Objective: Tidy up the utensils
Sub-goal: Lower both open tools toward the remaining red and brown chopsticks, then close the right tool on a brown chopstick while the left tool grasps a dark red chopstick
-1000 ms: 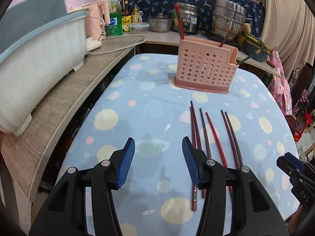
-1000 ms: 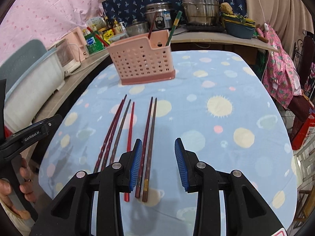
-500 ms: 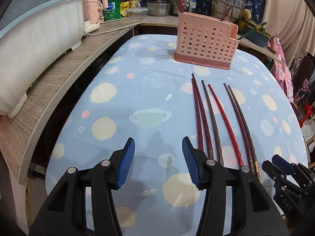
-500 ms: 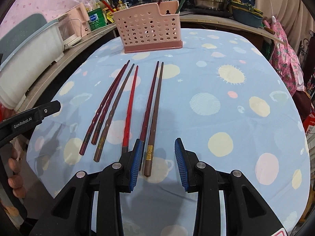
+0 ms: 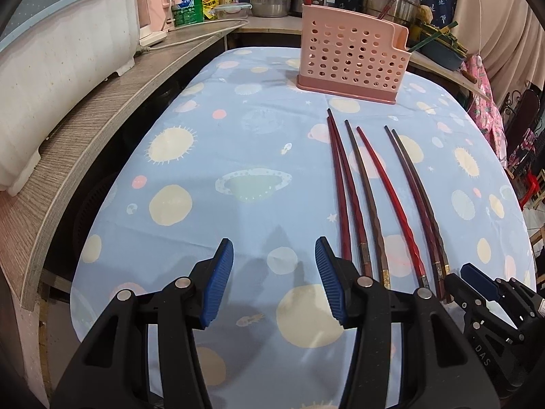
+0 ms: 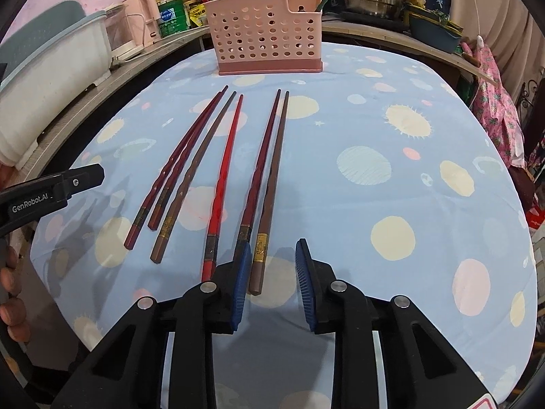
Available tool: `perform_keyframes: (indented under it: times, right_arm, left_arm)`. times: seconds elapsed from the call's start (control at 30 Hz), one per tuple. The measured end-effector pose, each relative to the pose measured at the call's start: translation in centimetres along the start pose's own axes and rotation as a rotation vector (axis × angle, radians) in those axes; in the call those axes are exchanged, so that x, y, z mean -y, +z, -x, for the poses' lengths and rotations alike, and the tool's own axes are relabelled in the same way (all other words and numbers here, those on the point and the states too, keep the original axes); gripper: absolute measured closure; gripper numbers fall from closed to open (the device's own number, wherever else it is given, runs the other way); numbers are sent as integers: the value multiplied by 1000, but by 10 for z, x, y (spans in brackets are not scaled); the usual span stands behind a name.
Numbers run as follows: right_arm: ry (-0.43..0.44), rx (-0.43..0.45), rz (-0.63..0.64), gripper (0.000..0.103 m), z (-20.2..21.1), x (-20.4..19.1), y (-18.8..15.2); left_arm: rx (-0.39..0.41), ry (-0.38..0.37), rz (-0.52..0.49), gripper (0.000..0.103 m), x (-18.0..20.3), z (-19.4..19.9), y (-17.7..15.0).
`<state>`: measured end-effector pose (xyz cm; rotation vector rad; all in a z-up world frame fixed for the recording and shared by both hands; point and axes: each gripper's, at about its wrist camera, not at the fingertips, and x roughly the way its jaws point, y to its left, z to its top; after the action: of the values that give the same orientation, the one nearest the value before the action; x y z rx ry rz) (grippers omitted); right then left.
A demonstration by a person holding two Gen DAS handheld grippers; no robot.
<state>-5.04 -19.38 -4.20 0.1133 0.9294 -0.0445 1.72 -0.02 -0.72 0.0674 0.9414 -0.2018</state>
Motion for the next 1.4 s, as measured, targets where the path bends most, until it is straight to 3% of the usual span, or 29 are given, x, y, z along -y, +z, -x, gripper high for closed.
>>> perform_keyframes:
  times: [0.2, 0.4, 0.87, 1.13, 1.4]
  right_arm:
    - [-11, -2, -2, 82, -2, 2, -3]
    - [-22, 3, -27, 96, -3, 11, -2]
    - [-36, 11, -75, 96, -2, 28, -1]
    - [-34, 11, -76, 96, -1, 28, -1]
    - [-34, 11, -76, 96, -1, 28, -2]
  left_arm:
    - [-9, -1, 0, 51, 1, -1, -3]
    - [-12, -2, -4, 45, 5, -2, -7]
    - [-43, -52, -43, 40, 27, -5, -17]
    - [-70, -41, -60, 41, 32, -16, -23]
    - [-89, -23, -59, 48, 30, -26, -28]
